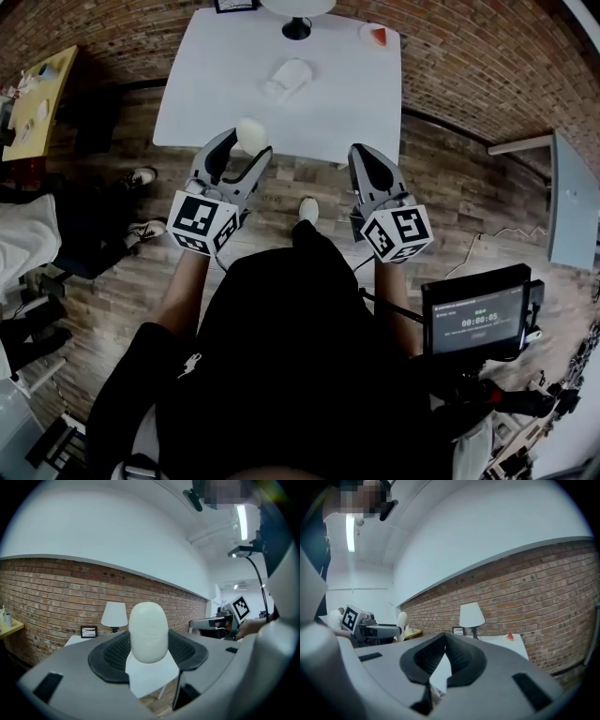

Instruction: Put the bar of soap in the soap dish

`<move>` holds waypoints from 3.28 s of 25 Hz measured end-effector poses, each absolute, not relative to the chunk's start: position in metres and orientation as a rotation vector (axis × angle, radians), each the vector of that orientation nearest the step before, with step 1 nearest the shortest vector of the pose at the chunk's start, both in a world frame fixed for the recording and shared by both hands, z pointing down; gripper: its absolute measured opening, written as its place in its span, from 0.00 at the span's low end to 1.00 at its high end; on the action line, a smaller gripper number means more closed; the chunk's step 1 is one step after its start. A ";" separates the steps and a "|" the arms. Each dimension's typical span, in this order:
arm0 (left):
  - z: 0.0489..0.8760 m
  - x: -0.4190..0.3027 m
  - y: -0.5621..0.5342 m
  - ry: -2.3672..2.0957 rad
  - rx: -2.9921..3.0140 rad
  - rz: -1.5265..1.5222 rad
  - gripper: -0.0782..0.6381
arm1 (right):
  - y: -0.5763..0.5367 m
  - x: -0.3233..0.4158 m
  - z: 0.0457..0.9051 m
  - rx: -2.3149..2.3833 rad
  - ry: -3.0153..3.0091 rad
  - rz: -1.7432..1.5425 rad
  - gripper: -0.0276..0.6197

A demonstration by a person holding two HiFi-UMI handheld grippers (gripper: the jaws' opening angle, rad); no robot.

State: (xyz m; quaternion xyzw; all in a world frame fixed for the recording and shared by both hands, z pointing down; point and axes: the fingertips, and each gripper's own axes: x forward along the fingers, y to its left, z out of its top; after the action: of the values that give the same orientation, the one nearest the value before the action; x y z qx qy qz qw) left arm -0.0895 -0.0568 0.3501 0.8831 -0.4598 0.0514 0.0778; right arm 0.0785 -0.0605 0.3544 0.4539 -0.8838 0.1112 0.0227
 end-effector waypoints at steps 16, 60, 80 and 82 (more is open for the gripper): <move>0.361 -0.032 -0.149 -1.440 2.565 0.218 0.47 | -0.160 0.125 0.368 1.205 -2.782 0.411 0.05; 0.414 -0.068 -0.255 -1.225 2.577 0.329 0.47 | -0.232 0.076 0.393 1.257 -2.681 0.461 0.05; 0.483 -0.047 -0.290 -1.047 2.595 0.544 0.47 | -0.233 0.095 0.414 1.375 -2.548 0.529 0.05; 0.485 -0.046 -0.289 -1.044 2.598 0.550 0.47 | -0.230 0.097 0.416 1.376 -2.538 0.537 0.05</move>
State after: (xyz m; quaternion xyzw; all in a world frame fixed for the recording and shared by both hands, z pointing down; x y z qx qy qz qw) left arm -0.0460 -0.2895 0.4853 0.9010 -0.3620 0.1908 0.1438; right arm 0.0969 -0.2298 0.4162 0.4660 -0.8598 0.1819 0.1025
